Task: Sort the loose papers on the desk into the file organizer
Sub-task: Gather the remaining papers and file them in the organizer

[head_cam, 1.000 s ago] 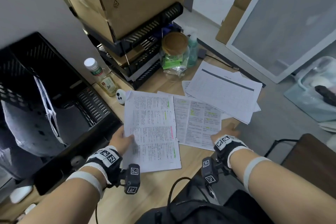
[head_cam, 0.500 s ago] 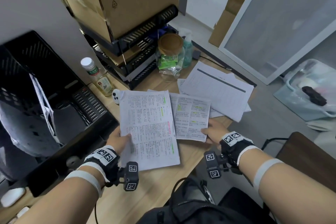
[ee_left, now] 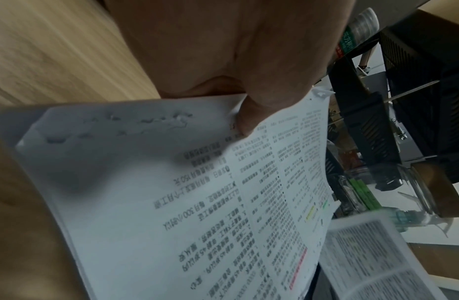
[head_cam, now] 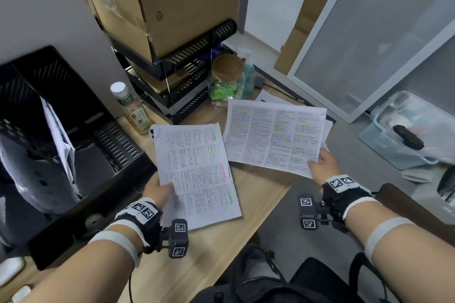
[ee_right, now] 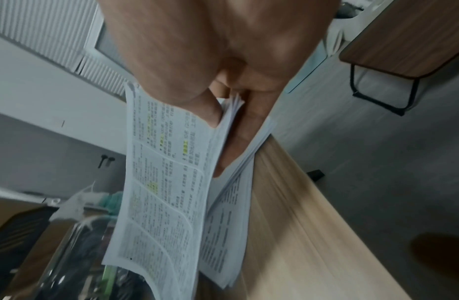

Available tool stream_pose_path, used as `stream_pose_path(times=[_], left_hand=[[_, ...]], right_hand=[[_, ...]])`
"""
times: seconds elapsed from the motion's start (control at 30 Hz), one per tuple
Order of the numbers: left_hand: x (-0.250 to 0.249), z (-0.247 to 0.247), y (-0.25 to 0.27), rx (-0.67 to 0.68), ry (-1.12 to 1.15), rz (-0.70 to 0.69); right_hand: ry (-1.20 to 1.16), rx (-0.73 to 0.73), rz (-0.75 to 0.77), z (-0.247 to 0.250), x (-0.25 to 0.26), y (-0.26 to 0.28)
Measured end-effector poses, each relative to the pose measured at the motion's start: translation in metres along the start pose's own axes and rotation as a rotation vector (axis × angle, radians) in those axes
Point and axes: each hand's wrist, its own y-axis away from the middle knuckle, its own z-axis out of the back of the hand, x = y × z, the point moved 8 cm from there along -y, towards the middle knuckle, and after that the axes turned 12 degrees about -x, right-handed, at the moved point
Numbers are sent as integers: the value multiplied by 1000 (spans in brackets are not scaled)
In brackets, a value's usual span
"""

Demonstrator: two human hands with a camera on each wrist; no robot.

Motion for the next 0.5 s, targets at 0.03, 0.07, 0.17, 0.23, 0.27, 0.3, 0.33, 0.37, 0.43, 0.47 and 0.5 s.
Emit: stream_pose_path(times=[0.03,0.07,0.17,0.23,0.27,0.3,0.33,0.37,0.43,0.47,0.5], left_hand=[[4,-3,-5,-6,13,-7],[0,-3,0,-18,22,-6],[-21,-7,33,-43,17,23],[-21,-15,42,-27,-6,53],[-21,-21,45,-1,-4,65],[-20,-28,50,36,13,76],[-17,-37,51,78,43,92],[-13,-46,55,121,70,117],[-13,-63,71,220,111,156],[-12,-70,76,252,131,169],[-14,-76,84,296,158,183]], right_hand=[[-10,-23,-16,6,-4,-1],[-18,-46,-42,10,-8,0],[-181,-73,-201,10,-32,5],[-390,-17,-355,-1,-44,19],[-433,30,-410,-8,-48,29],[-424,90,-443,-16,-51,39],[-379,152,-463,-24,-53,49],[-329,212,-470,-34,-56,59],[-218,332,-468,-55,-57,80],[-168,397,-468,-67,-56,90],[-131,460,-474,-78,-53,100]])
